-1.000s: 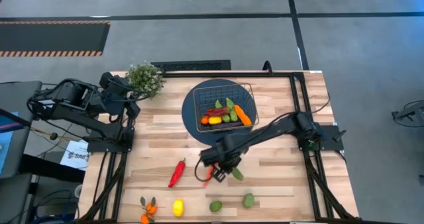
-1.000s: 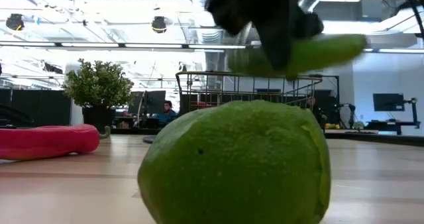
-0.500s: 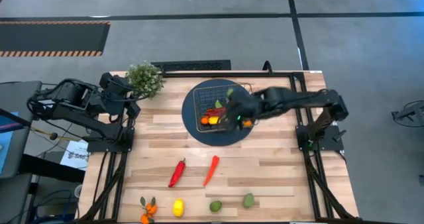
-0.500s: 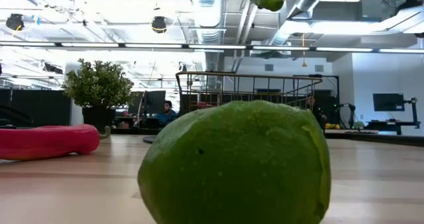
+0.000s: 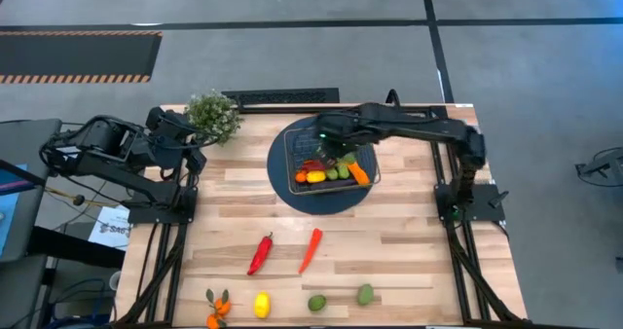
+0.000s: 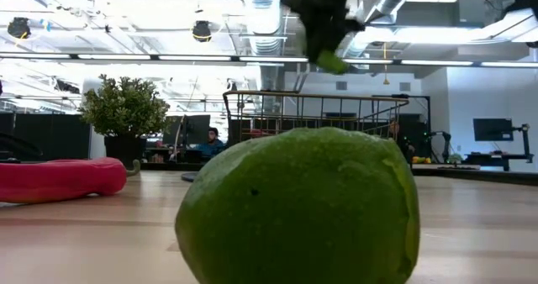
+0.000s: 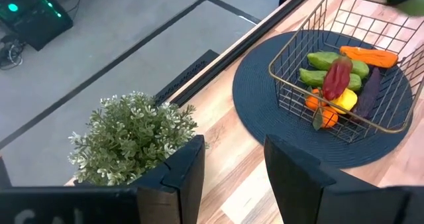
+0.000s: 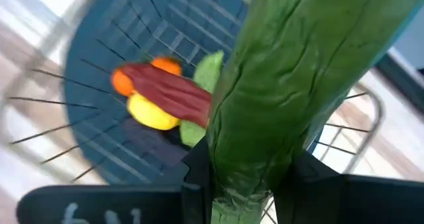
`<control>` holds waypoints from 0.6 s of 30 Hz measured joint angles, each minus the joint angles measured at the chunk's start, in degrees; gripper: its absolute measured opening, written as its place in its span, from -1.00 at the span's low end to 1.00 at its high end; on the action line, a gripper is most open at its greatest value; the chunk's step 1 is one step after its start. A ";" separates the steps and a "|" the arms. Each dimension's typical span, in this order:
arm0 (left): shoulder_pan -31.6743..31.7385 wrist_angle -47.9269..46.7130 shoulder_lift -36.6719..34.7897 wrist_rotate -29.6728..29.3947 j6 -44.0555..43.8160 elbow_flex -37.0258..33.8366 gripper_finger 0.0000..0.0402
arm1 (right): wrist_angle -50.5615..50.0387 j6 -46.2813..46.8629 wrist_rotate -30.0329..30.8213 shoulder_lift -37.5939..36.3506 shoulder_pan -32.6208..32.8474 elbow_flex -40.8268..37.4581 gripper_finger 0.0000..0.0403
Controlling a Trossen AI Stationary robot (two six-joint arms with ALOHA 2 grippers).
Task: Build produce basket
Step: Put the cucumber into the basket
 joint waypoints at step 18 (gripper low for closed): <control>0.00 -0.37 0.02 -0.02 -0.02 0.02 -0.28 | 1.25 -7.39 -10.95 15.82 -3.36 -0.04 -0.49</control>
